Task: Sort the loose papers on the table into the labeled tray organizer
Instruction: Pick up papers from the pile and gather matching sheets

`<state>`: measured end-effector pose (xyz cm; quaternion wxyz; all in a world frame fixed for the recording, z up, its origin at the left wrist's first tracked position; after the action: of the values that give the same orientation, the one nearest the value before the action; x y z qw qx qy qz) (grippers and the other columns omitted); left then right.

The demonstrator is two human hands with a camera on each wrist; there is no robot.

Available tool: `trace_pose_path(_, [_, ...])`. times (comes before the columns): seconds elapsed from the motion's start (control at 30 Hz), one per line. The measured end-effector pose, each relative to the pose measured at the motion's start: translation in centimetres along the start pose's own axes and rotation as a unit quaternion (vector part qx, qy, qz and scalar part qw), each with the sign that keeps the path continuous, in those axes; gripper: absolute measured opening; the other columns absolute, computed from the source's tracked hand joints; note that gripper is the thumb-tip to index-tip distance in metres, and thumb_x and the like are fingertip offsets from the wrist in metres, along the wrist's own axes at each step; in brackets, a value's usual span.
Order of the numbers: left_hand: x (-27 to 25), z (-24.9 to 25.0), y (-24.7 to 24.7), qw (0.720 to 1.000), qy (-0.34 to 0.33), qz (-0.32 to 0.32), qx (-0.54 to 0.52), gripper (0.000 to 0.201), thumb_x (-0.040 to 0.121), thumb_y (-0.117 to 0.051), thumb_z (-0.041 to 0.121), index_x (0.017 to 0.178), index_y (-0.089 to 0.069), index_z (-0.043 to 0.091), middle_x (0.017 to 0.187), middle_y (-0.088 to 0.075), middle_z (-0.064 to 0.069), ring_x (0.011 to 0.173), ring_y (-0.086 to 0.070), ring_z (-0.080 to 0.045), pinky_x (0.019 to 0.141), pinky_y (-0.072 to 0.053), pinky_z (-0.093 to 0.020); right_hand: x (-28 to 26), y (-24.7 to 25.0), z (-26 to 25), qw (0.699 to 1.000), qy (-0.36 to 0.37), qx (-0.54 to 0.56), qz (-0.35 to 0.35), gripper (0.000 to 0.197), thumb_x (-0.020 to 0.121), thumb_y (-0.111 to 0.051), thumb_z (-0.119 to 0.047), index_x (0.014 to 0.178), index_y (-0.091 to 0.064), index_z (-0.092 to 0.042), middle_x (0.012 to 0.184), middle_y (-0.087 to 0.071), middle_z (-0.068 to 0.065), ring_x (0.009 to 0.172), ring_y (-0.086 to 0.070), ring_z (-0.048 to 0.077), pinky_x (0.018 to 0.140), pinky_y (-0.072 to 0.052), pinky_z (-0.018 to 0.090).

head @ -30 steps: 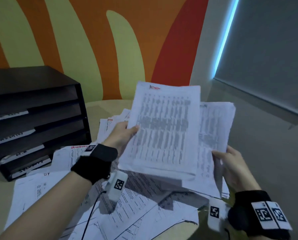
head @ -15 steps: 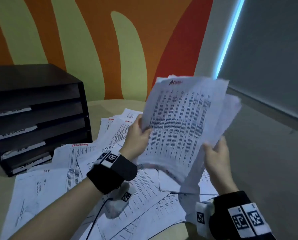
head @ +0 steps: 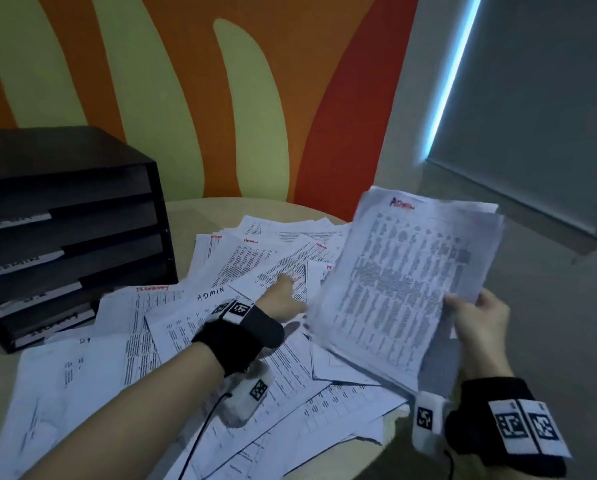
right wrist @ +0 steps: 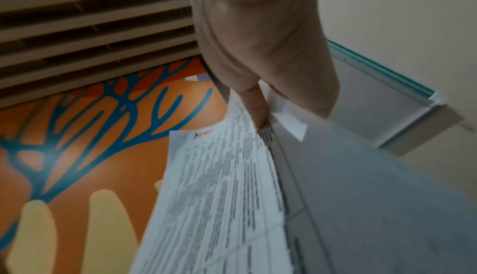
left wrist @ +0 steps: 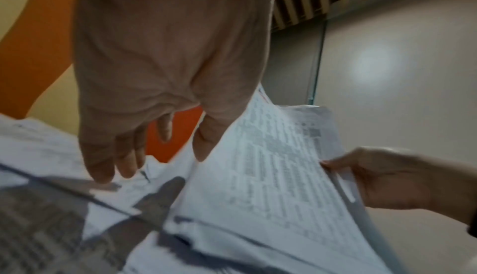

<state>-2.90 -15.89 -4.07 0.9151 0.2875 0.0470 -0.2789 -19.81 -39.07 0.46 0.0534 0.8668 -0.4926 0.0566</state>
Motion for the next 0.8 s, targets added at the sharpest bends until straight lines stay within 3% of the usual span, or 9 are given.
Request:
trace_pose_path(0.1, [0.6, 0.1, -1.2, 0.993, 0.032, 0.029, -0.113, 0.087, 0.091, -0.064, 0.006, 0.153, -0.003, 0.007, 0.156, -0.019, -0.016, 0.117, -0.045, -0.027, 0.052, -0.047, -0.005, 1.7, 3.6, 0.2, 0.998, -0.01, -0.027, 0.057, 0.014, 0.082, -0.058, 0.009, 0.093, -0.065, 0.002, 0.086, -0.061, 0.01, 0.071, -0.051, 0.018, 0.065, -0.04, 0.031])
trace_pose_path(0.2, [2.2, 0.2, -3.0, 0.976, 0.076, 0.051, -0.198, 0.101, 0.083, -0.072, 0.002, 0.153, 0.0, 0.01, 0.154, -0.022, -0.014, 0.098, -0.053, -0.025, 0.084, -0.058, -0.038, 2.6, 6.9, 0.8, 0.994, -0.049, -0.059, 0.072, 0.021, 0.086, -0.056, 0.009, 0.105, -0.063, 0.003, 0.095, -0.06, 0.013, 0.075, -0.053, 0.022, 0.072, -0.04, 0.034])
trace_pose_path(0.27, [3.0, 0.5, -3.8, 0.988, 0.116, 0.074, -0.067, 0.104, 0.081, -0.077, 0.018, 0.151, -0.002, 0.002, 0.149, -0.031, -0.02, 0.115, -0.052, -0.033, 0.097, -0.05, -0.044, 2.7, 8.1, 1.3, 0.993, -0.072, -0.065, 0.074, 0.025, 0.088, -0.055, 0.009, 0.111, -0.063, 0.005, 0.098, -0.061, 0.015, 0.083, -0.055, 0.026, 0.077, -0.041, 0.034])
trace_pose_path(0.33, [3.8, 0.4, -4.3, 0.987, 0.121, 0.08, 0.063, 0.093, 0.08, -0.074, 0.028, 0.146, -0.017, -0.005, 0.136, -0.046, -0.022, 0.118, -0.054, -0.034, 0.093, -0.052, -0.041, 2.7, 8.6, 1.7, 0.991, -0.084, -0.068, 0.078, 0.025, 0.088, -0.055, 0.011, 0.112, -0.062, 0.007, 0.1, -0.061, 0.015, 0.085, -0.056, 0.026, 0.078, -0.041, 0.033])
trace_pose_path(0.4, [4.5, 0.5, -4.2, 0.987, 0.105, 0.087, 0.089, 0.031, 0.083, -0.066, 0.014, 0.105, -0.054, -0.002, 0.091, -0.061, -0.014, 0.08, -0.062, -0.024, 0.067, -0.053, -0.031, 3.0, 8.5, 2.1, 0.99, -0.092, -0.072, 0.078, 0.025, 0.088, -0.055, 0.01, 0.112, -0.062, 0.008, 0.1, -0.062, 0.016, 0.084, -0.056, 0.026, 0.077, -0.041, 0.033])
trace_pose_path(0.43, [4.7, 0.5, -4.1, 0.986, 0.098, 0.088, 0.103, 0.013, 0.084, -0.061, 0.007, 0.076, -0.051, 0.005, 0.068, -0.051, -0.008, 0.06, -0.052, -0.019, 0.054, -0.042, -0.025, 3.1, 8.4, 2.3, 0.99, -0.094, -0.071, 0.078, 0.026, 0.088, -0.055, 0.01, 0.114, -0.061, 0.008, 0.101, -0.062, 0.017, 0.084, -0.057, 0.026, 0.077, -0.041, 0.034])
trace_pose_path(0.5, [5.3, 0.2, -3.9, 0.983, 0.073, 0.078, 0.153, 0.037, 0.086, -0.055, 0.003, 0.057, -0.034, 0.011, 0.057, -0.033, -0.003, 0.049, -0.034, -0.016, 0.051, -0.03, -0.024, 3.3, 8.1, 2.7, 0.991, -0.092, -0.068, 0.073, 0.029, 0.088, -0.056, 0.01, 0.116, -0.061, 0.009, 0.103, -0.063, 0.019, 0.086, -0.057, 0.027, 0.077, -0.042, 0.035])
trace_pose_path(0.67, [4.2, 0.2, -1.3, 0.949, 0.042, 0.0, 0.313, 0.032, 0.096, -0.054, 0.023, 0.068, -0.044, 0.011, 0.067, -0.042, -0.001, 0.074, -0.047, -0.019, 0.056, -0.035, -0.022, 3.6, 7.6, 3.1, 0.992, -0.092, -0.065, 0.06, 0.03, 0.088, -0.057, 0.008, 0.118, -0.06, 0.007, 0.109, -0.064, 0.022, 0.09, -0.058, 0.028, 0.081, -0.043, 0.035])
trace_pose_path(0.8, [2.9, -2.6, 3.3, 0.947, 0.106, 0.009, 0.303, 0.023, 0.093, -0.061, 0.031, 0.091, -0.062, 0.009, 0.082, -0.057, -0.006, 0.093, -0.058, -0.024, 0.077, -0.044, -0.03, 3.3, 7.2, 2.7, 0.993, -0.086, -0.06, 0.044, 0.028, 0.089, -0.055, 0.01, 0.116, -0.061, 0.006, 0.105, -0.062, 0.018, 0.092, -0.058, 0.027, 0.082, -0.044, 0.035])
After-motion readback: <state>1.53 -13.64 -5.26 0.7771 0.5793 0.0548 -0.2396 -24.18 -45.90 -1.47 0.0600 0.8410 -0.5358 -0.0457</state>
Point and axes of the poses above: each hand's wrist, its own x-axis towards the middle knuckle, its own y-axis out of the back of the hand, z = x × y, the point moved 3 cm from there along x, towards the middle knuckle
